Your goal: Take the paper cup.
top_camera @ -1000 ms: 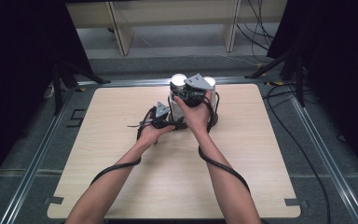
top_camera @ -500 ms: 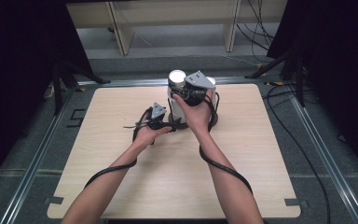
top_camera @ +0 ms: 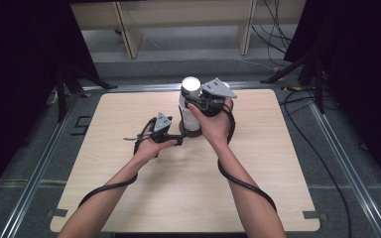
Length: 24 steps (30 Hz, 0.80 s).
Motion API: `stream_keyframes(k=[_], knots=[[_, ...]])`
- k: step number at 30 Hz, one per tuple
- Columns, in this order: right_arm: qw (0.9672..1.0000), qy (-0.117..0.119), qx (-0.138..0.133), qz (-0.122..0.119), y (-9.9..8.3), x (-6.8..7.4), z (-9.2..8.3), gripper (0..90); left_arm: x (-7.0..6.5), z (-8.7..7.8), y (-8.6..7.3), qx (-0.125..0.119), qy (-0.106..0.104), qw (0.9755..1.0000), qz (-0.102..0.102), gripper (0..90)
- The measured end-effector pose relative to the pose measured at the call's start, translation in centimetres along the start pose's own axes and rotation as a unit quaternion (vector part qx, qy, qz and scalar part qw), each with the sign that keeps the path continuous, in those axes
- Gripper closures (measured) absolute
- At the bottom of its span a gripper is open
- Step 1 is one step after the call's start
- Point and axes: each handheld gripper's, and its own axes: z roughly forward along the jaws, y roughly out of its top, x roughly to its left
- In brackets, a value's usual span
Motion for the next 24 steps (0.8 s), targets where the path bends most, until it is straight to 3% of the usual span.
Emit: stream_keyframes(k=[1, 7, 8, 11, 15, 16, 19, 22, 24], knots=[[0.9999, -0.003, -0.006, -0.009, 0.0, -0.1, -0.1, 35.5, -0.1, -0.2, 0.0, -0.002, 0.000, 1.0000, -0.001, 12.3], [0.9999, 0.011, -0.007, -0.006, -0.4, 0.2, -0.8, 35.5, -0.3, -1.2, 0.3, -0.014, -0.003, 0.9999, 0.001, 11.6], [0.9999, 0.012, 0.002, 0.001, -0.5, 0.3, -1.3, 35.5, -0.5, -1.6, 0.5, -0.027, -0.005, 0.9995, 0.014, 11.2], [0.9998, 0.017, 0.005, 0.003, -0.7, 0.4, -1.7, 35.5, -0.7, -1.9, 0.5, -0.028, -0.010, 0.9994, 0.015, 9.9], [0.9998, 0.018, -0.001, -0.012, -0.9, 0.2, -2.1, 35.5, -0.9, -2.7, 0.3, -0.028, -0.011, 0.9994, 0.017, 8.0], [0.9997, 0.024, -0.001, 0.000, -1.2, 0.2, -2.3, 35.5, -0.9, -2.9, 0.2, -0.028, -0.010, 0.9994, 0.015, 6.8], [0.9997, 0.021, 0.003, -0.008, -1.4, 0.0, -2.8, 35.5, -0.9, -3.4, 0.1, -0.031, -0.008, 0.9994, 0.014, 4.7], [0.9996, 0.025, 0.009, 0.005, -1.7, 0.1, -3.2, 35.5, -0.9, -4.1, 0.1, -0.034, -0.004, 0.9993, 0.014, 1.6], [0.9997, 0.025, 0.006, 0.001, -1.9, 0.1, -3.4, 35.5, -1.0, -4.5, 0.1, -0.039, -0.006, 0.9992, 0.011, 0.0]])
